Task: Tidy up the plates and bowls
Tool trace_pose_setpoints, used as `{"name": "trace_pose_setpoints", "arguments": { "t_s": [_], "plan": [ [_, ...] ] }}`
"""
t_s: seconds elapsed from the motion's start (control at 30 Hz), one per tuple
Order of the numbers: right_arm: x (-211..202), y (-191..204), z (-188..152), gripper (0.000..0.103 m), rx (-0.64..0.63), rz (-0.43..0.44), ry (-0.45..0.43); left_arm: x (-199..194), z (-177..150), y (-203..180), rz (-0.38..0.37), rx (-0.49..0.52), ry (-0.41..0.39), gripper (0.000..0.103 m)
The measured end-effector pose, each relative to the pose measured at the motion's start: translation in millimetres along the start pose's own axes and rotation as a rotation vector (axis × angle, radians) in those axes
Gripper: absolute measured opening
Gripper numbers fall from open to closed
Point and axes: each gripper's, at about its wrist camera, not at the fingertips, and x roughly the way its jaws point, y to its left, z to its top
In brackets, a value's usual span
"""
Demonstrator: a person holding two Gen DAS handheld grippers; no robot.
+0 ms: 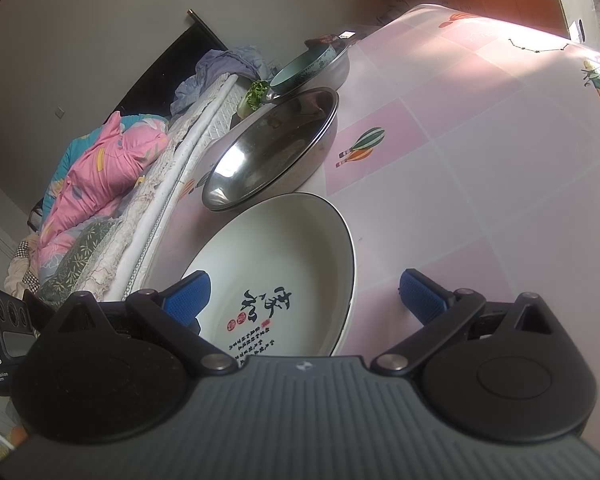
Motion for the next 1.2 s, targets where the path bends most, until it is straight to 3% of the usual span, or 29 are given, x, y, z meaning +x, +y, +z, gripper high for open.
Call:
{"name": "trace_pose_setpoints", "arguments": {
  "t_s": [1.2],
  "plan": [
    [-1.5,-5.1,1.7,0.102,0.037,0.015,-0.005,0.4,2.7,4.3,-0.013,-0.020,0.010,0.103]
  ]
}}
